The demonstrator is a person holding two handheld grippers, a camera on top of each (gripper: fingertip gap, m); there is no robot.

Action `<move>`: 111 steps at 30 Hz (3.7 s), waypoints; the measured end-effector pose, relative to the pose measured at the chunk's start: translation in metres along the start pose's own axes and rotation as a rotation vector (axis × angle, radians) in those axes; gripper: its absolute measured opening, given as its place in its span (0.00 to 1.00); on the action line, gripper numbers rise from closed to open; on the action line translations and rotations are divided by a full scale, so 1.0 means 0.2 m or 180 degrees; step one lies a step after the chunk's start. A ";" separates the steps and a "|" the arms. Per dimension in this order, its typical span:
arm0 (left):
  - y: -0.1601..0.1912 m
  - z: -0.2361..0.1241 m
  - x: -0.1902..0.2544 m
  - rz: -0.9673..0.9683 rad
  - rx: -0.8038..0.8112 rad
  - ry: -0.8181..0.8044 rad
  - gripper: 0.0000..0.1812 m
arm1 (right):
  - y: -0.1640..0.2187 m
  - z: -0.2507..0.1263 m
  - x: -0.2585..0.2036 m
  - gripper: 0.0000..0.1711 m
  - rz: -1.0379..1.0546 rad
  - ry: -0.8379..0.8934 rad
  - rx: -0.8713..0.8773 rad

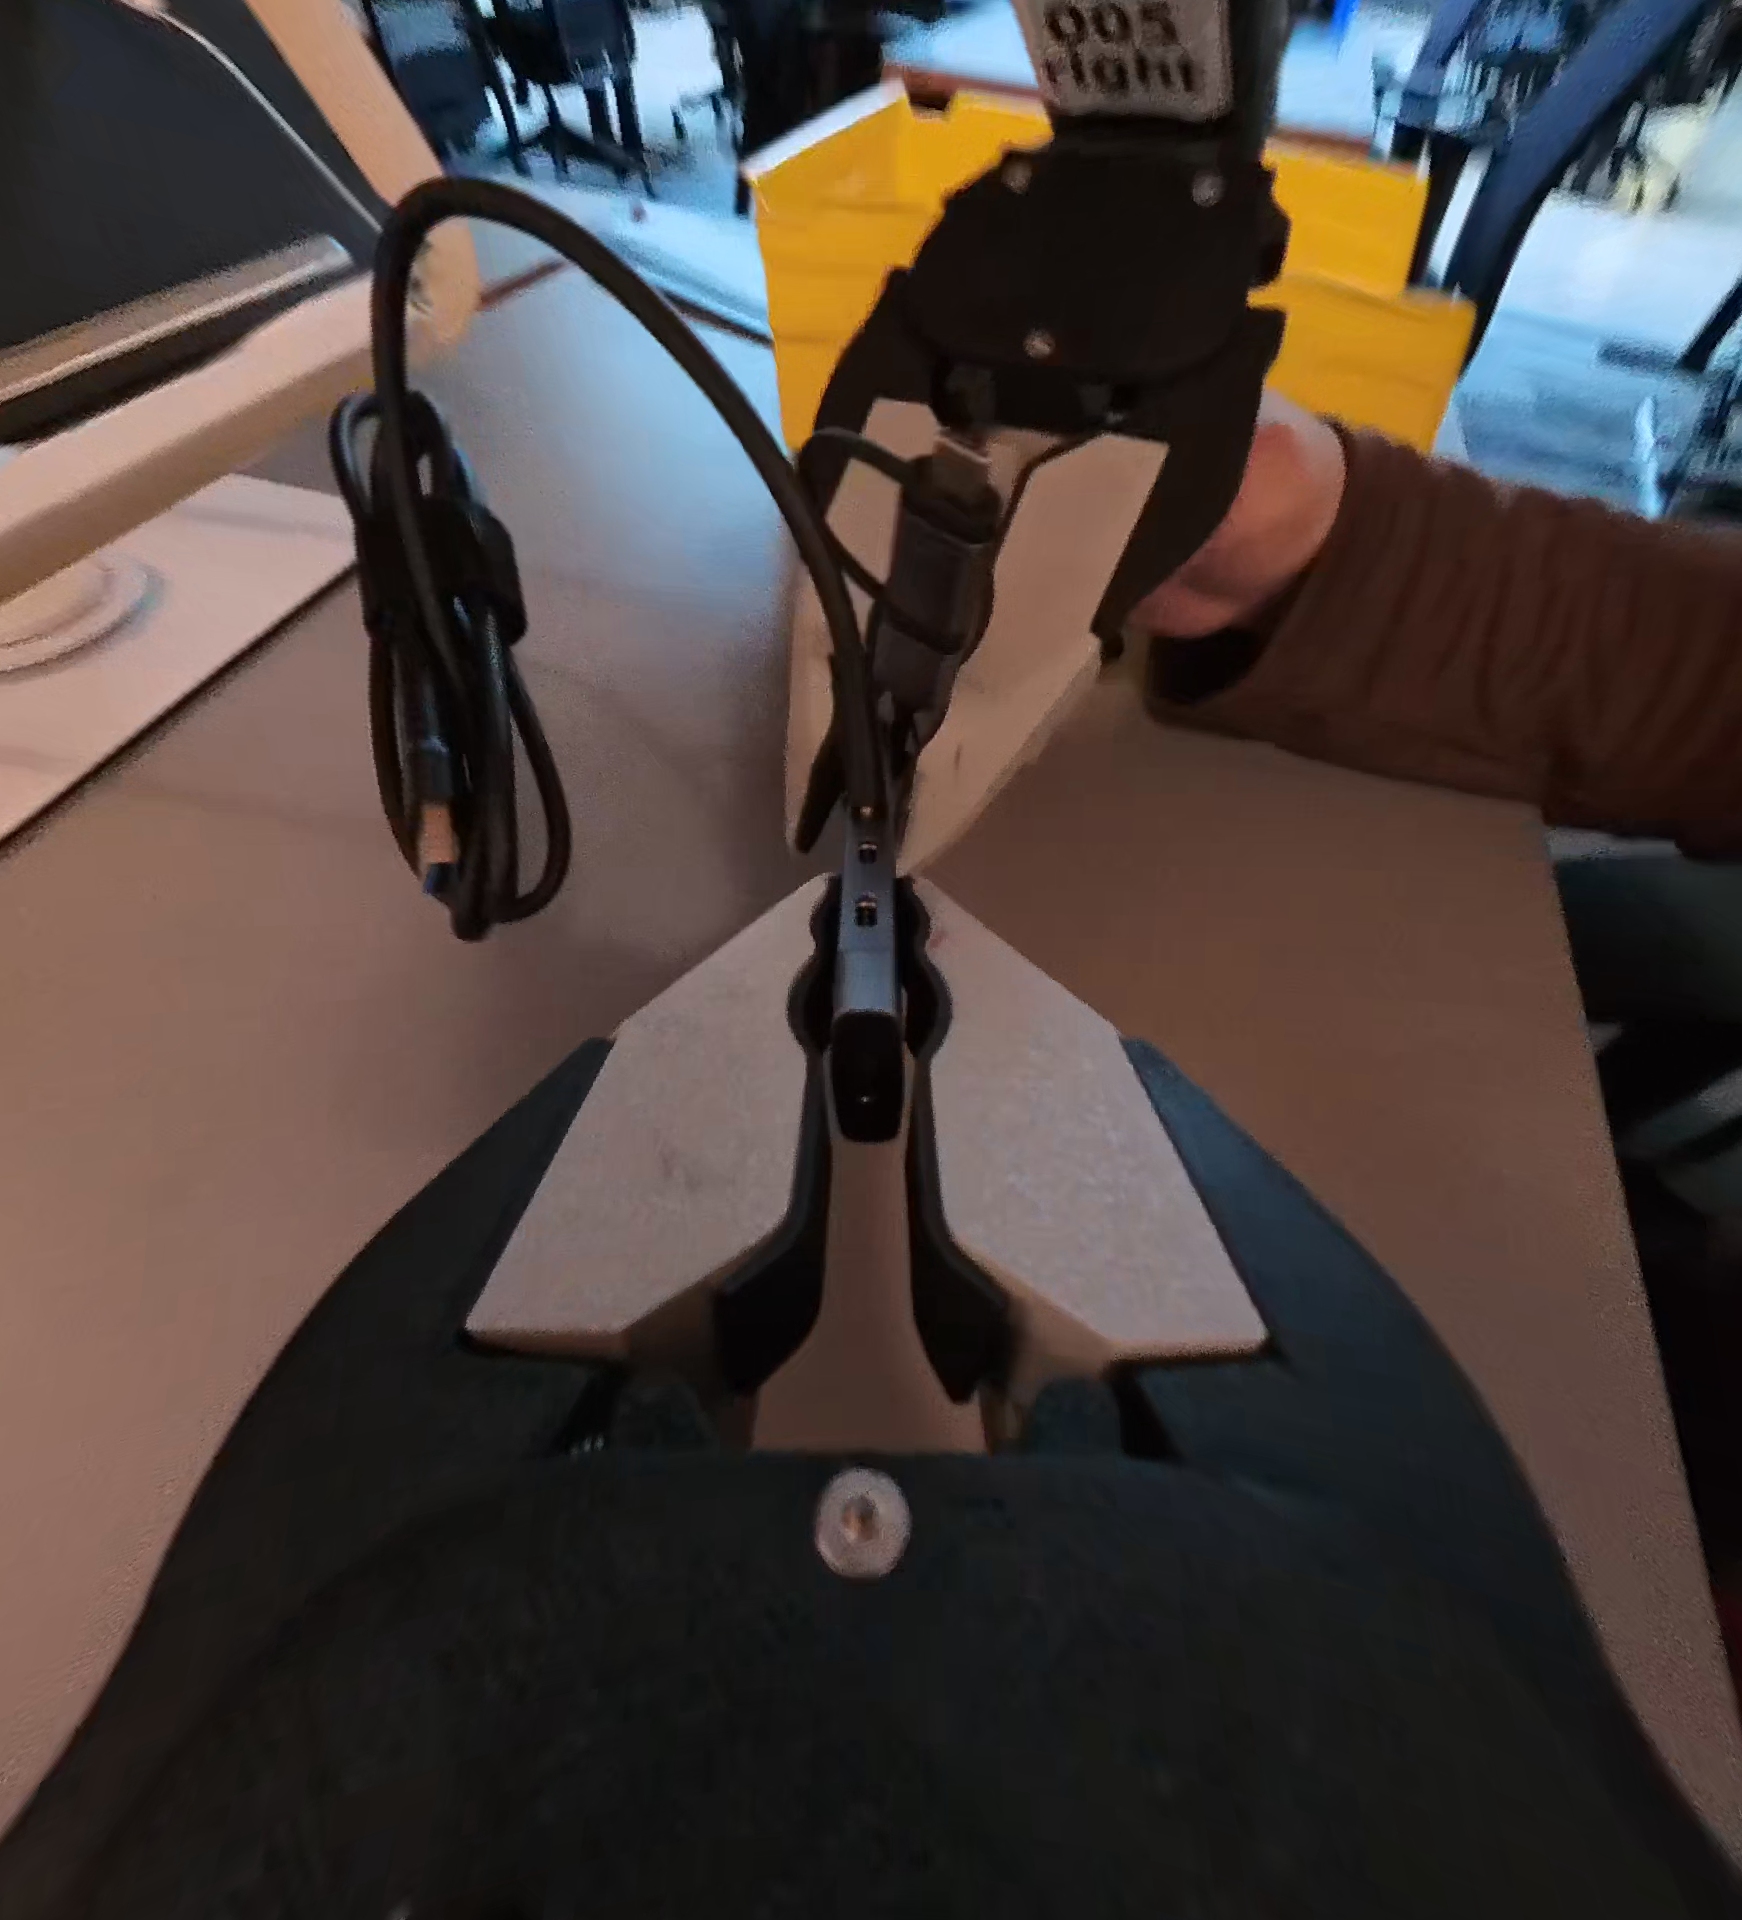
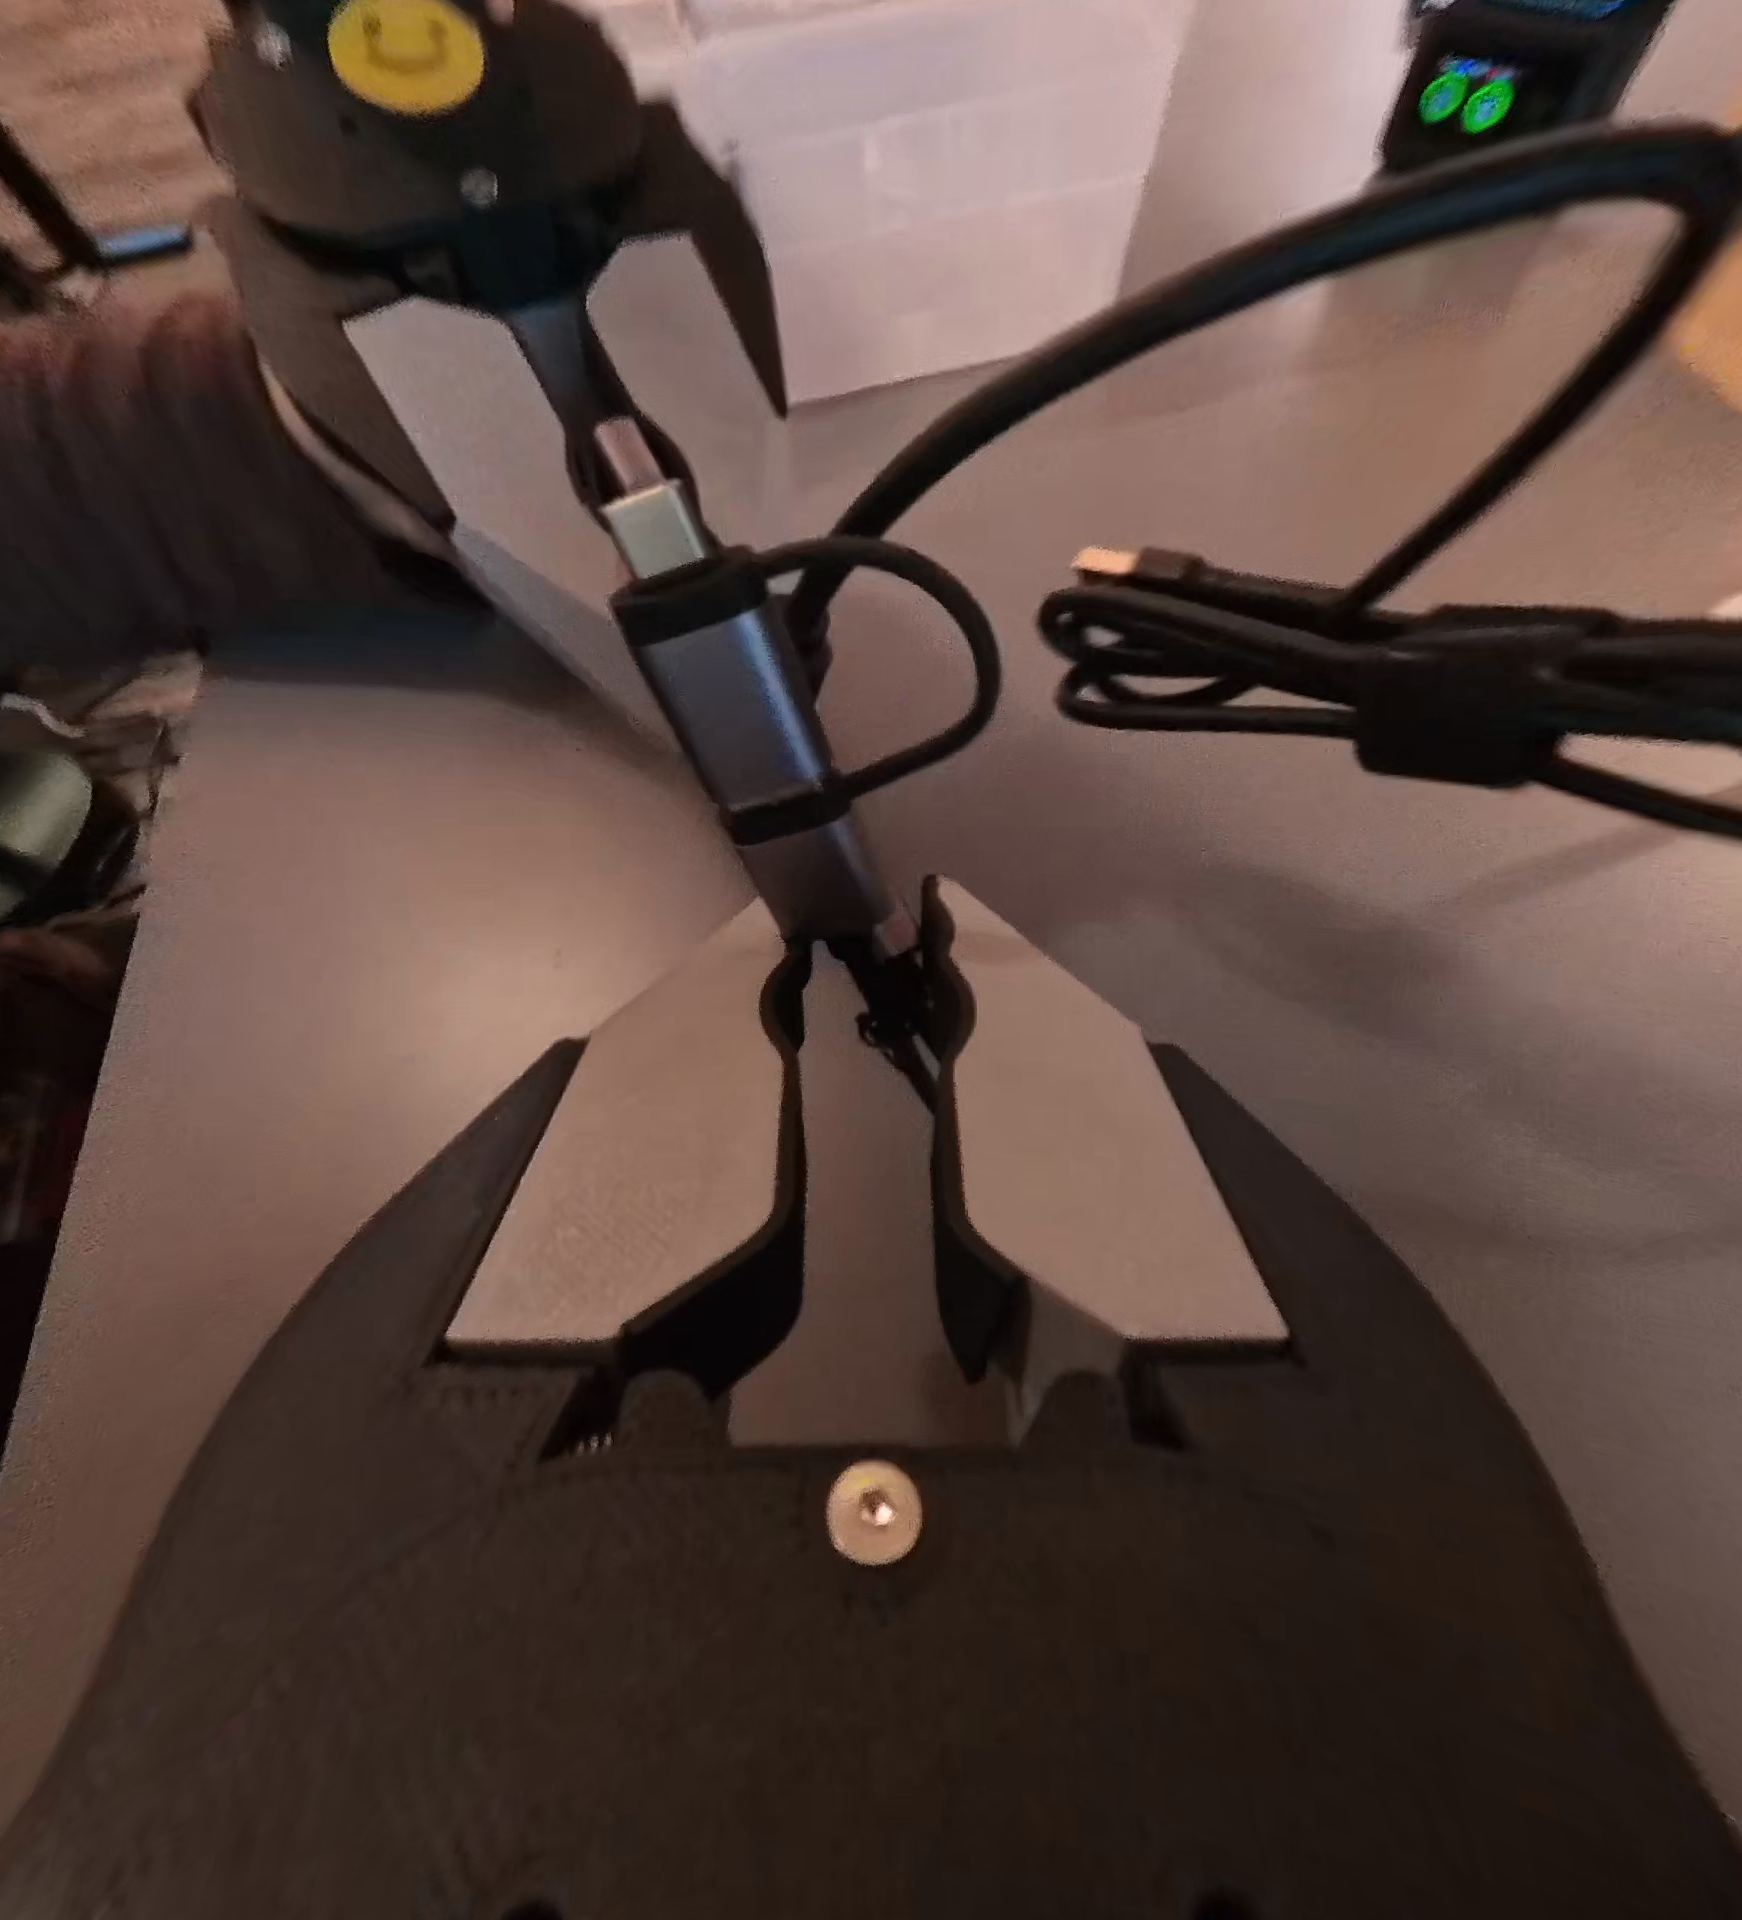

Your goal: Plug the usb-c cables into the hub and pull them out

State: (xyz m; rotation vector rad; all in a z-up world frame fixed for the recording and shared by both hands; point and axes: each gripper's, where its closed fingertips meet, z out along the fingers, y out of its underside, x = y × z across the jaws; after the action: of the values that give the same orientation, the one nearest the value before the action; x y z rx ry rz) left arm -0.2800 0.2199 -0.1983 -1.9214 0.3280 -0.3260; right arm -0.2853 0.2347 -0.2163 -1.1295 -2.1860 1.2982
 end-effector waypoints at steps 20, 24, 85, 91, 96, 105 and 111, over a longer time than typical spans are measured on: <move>-0.04 -0.06 -0.15 -0.0216 0.0511 -0.0337 0.03 | -0.09 -0.34 0.45 0.14 0.1105 0.1591 0.0994; -0.04 -0.06 -0.14 -0.0199 0.0517 -0.0347 0.03 | -0.26 -0.37 0.29 0.14 0.0583 0.1397 0.1287; 0.07 0.02 0.02 0.0770 -0.0230 -0.0297 0.04 | -0.14 0.03 -0.16 0.04 -0.0734 0.0366 0.0195; 0.06 0.02 0.05 0.0575 -0.0151 -0.0143 0.04 | -0.15 0.02 -0.16 0.06 -0.1038 0.0502 0.0234; 0.02 0.01 0.09 0.0463 0.0028 0.0061 0.04 | -0.18 -0.01 -0.20 0.05 -0.0918 0.0288 0.0431; 0.00 0.03 0.12 0.0008 0.0217 0.0337 0.04 | -0.20 -0.02 -0.21 0.04 -0.0510 -0.0047 0.0612; -0.05 -0.01 0.09 -0.0248 0.0423 0.0260 0.04 | -0.28 -0.02 -0.18 0.01 0.0085 -0.0203 0.0886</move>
State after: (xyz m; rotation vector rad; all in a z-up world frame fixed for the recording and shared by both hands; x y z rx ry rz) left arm -0.2638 0.2163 -0.1867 -1.7962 0.2787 -0.4675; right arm -0.2849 0.1942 -0.1637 -1.0230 -1.9601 1.6106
